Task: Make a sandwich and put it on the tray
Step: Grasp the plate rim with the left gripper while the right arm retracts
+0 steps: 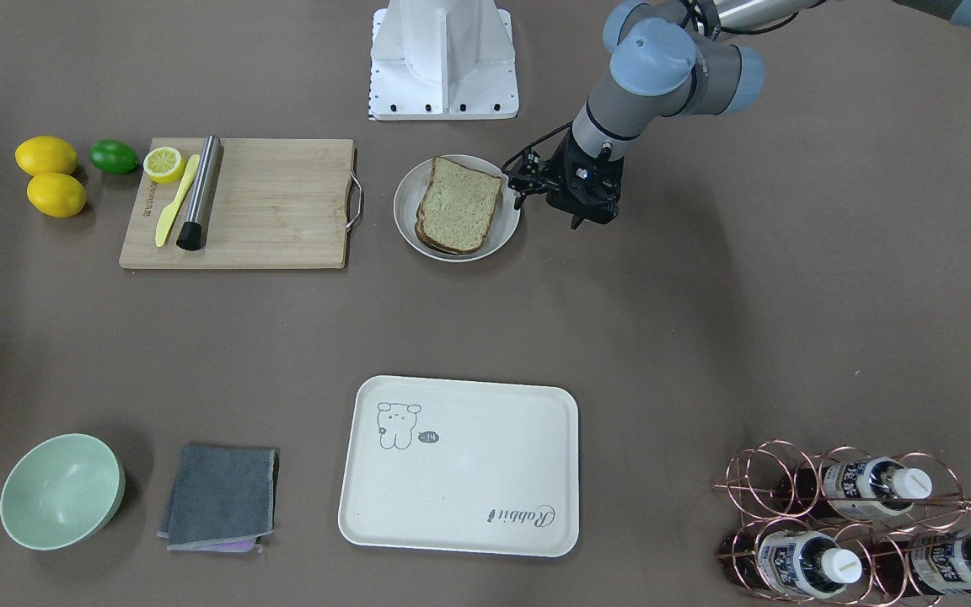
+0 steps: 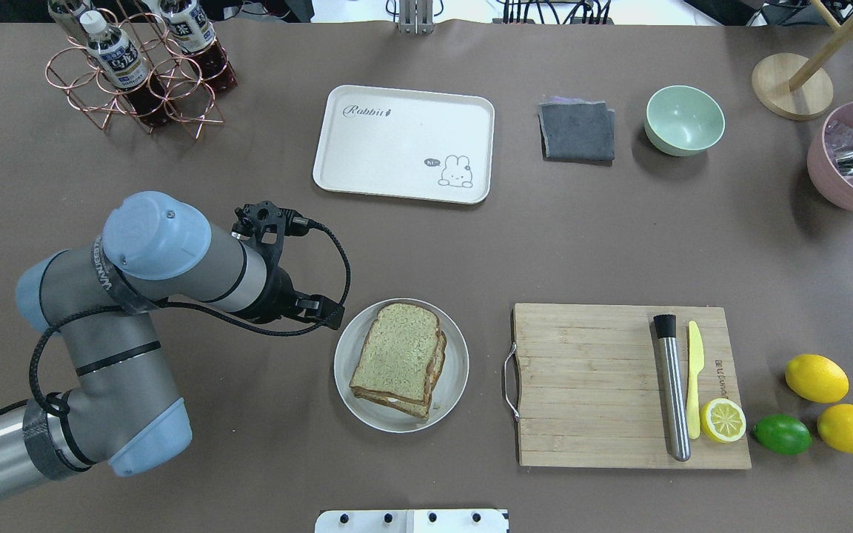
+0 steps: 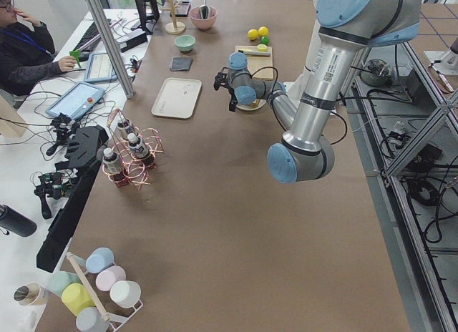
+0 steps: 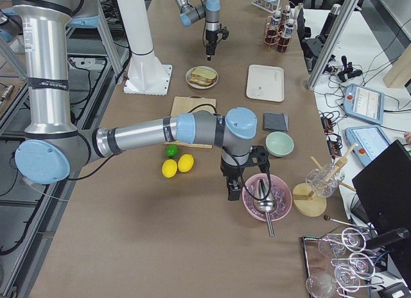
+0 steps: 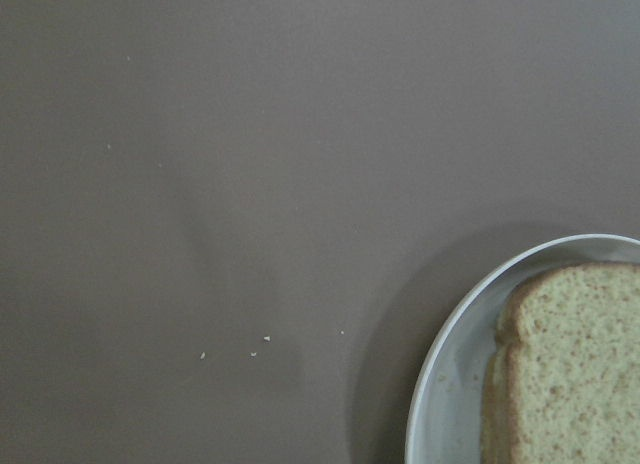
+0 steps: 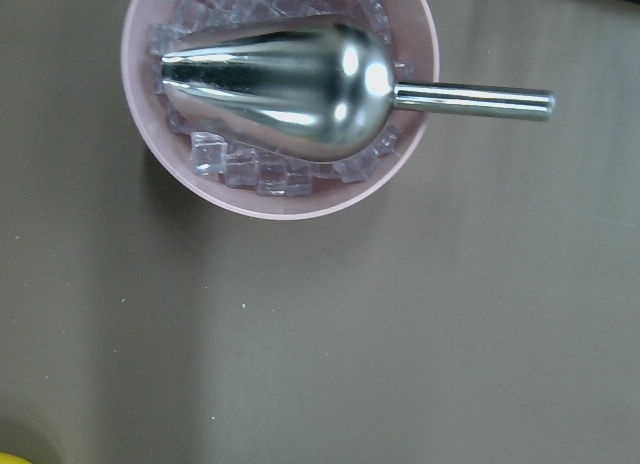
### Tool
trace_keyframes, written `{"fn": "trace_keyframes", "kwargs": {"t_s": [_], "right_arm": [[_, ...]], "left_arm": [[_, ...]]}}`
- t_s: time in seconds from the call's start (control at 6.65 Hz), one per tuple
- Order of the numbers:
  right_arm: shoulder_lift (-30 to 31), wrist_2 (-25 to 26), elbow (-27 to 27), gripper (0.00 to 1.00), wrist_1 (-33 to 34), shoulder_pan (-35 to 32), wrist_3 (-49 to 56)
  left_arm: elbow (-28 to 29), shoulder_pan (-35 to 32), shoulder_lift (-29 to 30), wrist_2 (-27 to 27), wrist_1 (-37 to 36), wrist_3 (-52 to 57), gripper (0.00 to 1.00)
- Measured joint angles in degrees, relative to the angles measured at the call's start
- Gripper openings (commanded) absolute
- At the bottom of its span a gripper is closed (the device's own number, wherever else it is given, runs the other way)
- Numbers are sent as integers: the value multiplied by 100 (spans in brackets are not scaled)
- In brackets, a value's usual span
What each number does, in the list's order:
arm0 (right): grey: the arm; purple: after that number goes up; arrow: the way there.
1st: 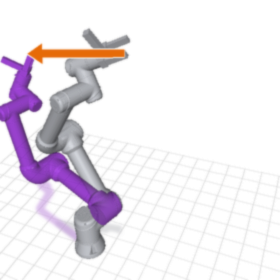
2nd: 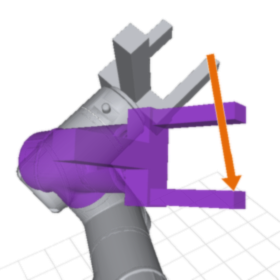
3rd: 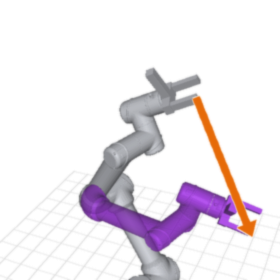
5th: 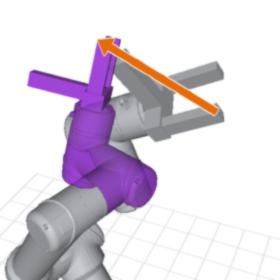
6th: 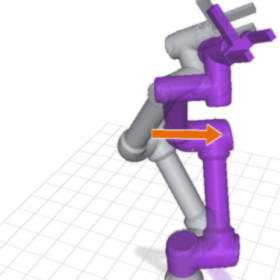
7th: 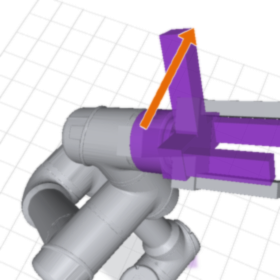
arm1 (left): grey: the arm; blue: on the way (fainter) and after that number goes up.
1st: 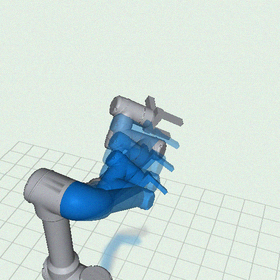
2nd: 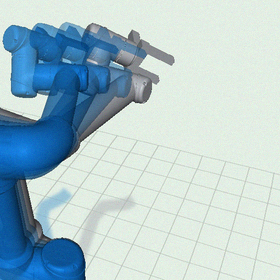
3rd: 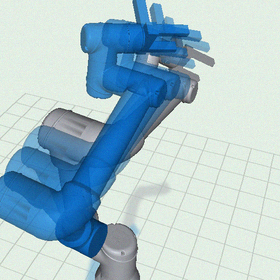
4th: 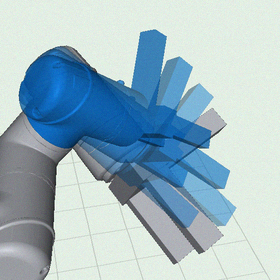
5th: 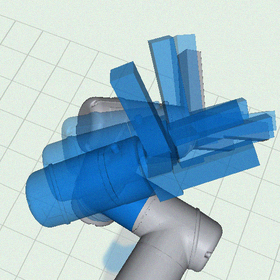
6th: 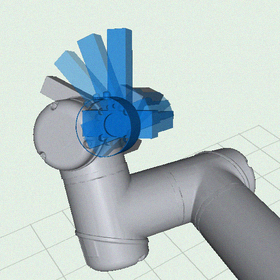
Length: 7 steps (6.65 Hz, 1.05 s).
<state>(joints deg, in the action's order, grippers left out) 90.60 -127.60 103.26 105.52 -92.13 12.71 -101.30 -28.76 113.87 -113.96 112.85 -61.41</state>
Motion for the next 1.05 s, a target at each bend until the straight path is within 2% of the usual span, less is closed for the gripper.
{"fn": "trace_keyframes", "kwargs": {"t_s": [0.15, 0.3, 0.45, 1.05], "right_arm": [[18, -4, -92, 100, -3, -83, 46], [7, -8, -140, 100, -9, -110, 57], [-2, -10, -158, 100, -11, -117, 57], [-9, -9, -172, 100, -10, -121, 56]], "left_arm": [[214, 69, 3, 39, 328, -45, 50], [379, 98, 19, 50, 616, -83, 43], [449, 110, 46, 46, 759, -105, 40], [471, 175, 106, 15, 842, -117, 40]]}}
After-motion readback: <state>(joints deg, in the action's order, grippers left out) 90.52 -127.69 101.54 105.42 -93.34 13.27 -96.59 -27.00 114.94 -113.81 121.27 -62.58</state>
